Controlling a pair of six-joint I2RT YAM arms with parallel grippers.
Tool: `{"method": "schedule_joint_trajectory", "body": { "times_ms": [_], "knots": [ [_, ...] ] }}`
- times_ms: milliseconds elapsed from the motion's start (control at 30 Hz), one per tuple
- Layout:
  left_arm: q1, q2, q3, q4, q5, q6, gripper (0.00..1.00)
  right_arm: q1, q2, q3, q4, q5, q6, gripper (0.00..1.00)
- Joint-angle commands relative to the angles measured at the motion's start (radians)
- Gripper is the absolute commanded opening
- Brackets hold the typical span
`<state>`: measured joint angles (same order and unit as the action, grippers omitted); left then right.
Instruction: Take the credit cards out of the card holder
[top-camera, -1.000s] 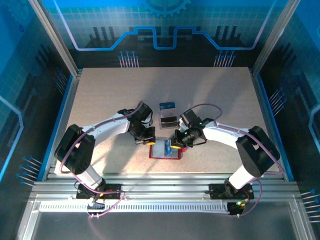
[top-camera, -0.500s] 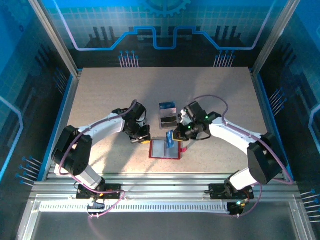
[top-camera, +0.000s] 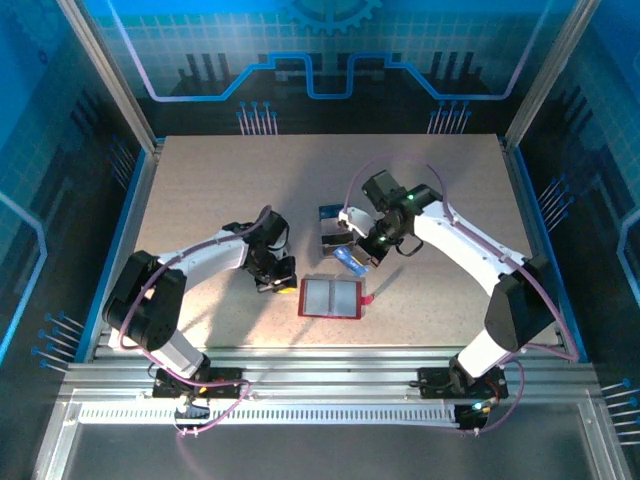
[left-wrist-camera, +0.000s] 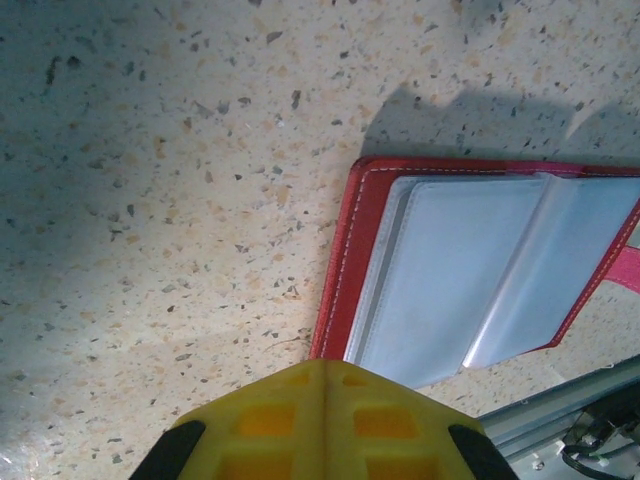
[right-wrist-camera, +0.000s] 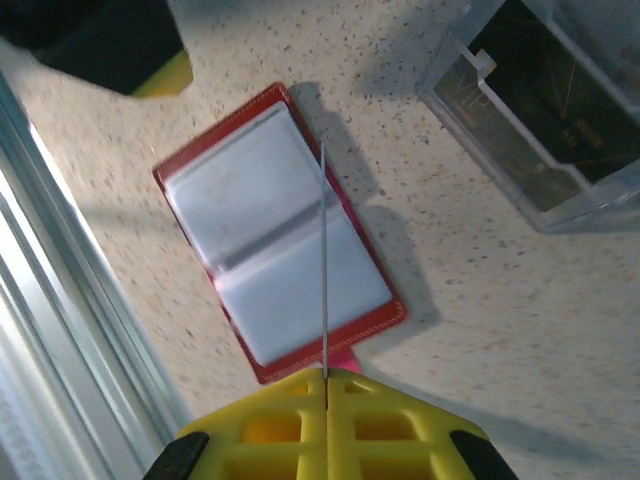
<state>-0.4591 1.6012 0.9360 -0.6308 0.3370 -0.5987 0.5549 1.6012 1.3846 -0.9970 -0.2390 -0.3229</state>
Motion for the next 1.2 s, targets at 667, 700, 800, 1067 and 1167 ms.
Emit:
{"method": "schedule_joint_trajectory", "body": {
  "times_ms": [667,700,800,1067,1167],
  "knots": [
    [0.104,-0.124,-0.177,0.064,0.087,-0.019,0.03,0.005,0.392,0.593,-0.308,0.239,-0.637,0.0],
    [0.11,-0.125,-0.181,0.066,0.093,-0.021,0.03,0.005,0.413,0.617,-0.311,0.245,-0.639,0.0],
    [0.12,-0.125,-0.192,0.074,0.104,-0.027,0.03,0.003,0.479,0.692,-0.314,0.265,-0.645,0.0],
    [0.129,-0.12,-0.201,0.072,0.111,-0.029,0.03,0.003,0.637,0.915,-0.338,0.314,-0.665,0.0],
    [0.135,-0.123,-0.21,0.071,0.112,-0.027,0.03,0.003,0.685,0.979,-0.356,0.328,-0.682,0.0]
  ]
}}
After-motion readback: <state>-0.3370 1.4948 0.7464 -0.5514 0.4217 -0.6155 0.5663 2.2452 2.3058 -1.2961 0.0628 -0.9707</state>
